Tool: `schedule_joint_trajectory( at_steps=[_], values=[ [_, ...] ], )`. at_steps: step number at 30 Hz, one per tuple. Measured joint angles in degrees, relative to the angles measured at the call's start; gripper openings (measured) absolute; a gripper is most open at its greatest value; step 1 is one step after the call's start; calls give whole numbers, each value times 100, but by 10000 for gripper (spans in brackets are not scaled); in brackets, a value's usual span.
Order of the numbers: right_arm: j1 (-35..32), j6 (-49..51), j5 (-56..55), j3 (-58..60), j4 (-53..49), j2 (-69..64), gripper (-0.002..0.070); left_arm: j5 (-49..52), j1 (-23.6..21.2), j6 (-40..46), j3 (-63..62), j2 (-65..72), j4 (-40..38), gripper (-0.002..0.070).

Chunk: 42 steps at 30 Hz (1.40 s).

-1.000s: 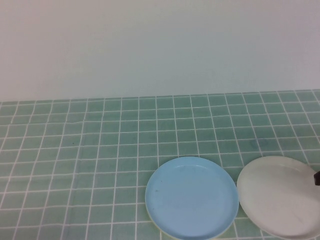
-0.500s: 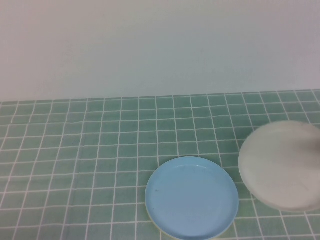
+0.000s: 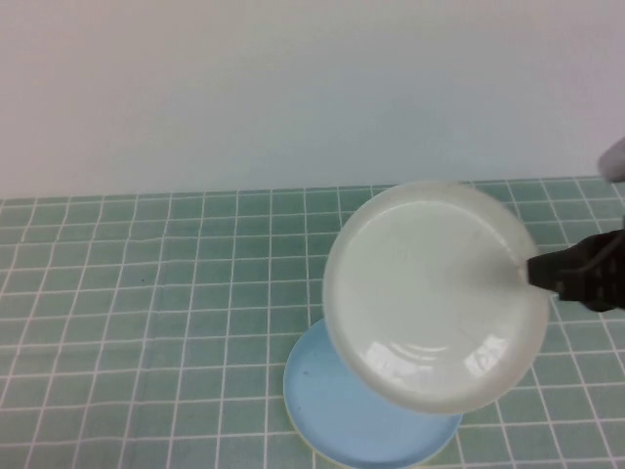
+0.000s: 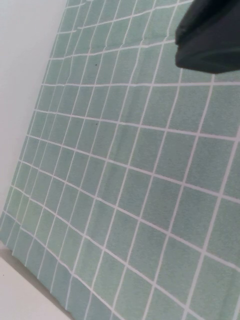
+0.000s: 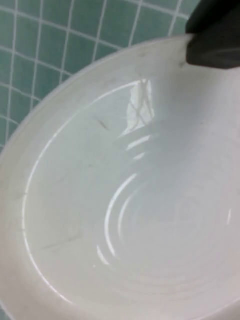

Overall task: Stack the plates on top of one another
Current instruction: Place the white plate on the blue plate

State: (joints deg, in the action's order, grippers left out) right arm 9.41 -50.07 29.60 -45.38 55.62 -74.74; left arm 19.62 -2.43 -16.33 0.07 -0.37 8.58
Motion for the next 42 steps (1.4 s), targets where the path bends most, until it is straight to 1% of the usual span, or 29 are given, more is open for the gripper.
schedule_joint_trajectory(
  at_steps=[5,10,17,21,24,27,32,34,36,39,42],
  values=[
    [543,-125,-346,0,116,-414,12,8,0,0,0,0,0,-1],
    [820,-282,-592,0,272,-998,12,8,0,0,0,0,0,-1],
    [872,-944,-927,0,798,-1861,12,8,0,0,0,0,0,-1],
    [872,-1172,-1067,0,1064,-2092,13,8,0,0,0,0,0,-1],
    [872,-1587,-1082,0,1331,-2159,24,8,0,0,0,3,0,-1],
    [872,-1932,-1082,0,1607,-2159,78,8,0,0,0,3,0,-1],
    [872,-2323,-1051,0,1916,-2159,253,8,0,0,0,3,0,-1],
    [872,-2432,-1008,0,1928,-2159,296,8,0,0,0,13,0,-1],
    [872,-2504,-969,0,1937,-2137,316,8,0,0,0,13,0,-1],
    [872,-2539,-925,0,1937,-2007,326,8,0,0,0,13,0,-1],
    [872,-2553,-829,0,1907,-1734,305,8,0,0,0,13,0,-1]
  ],
)
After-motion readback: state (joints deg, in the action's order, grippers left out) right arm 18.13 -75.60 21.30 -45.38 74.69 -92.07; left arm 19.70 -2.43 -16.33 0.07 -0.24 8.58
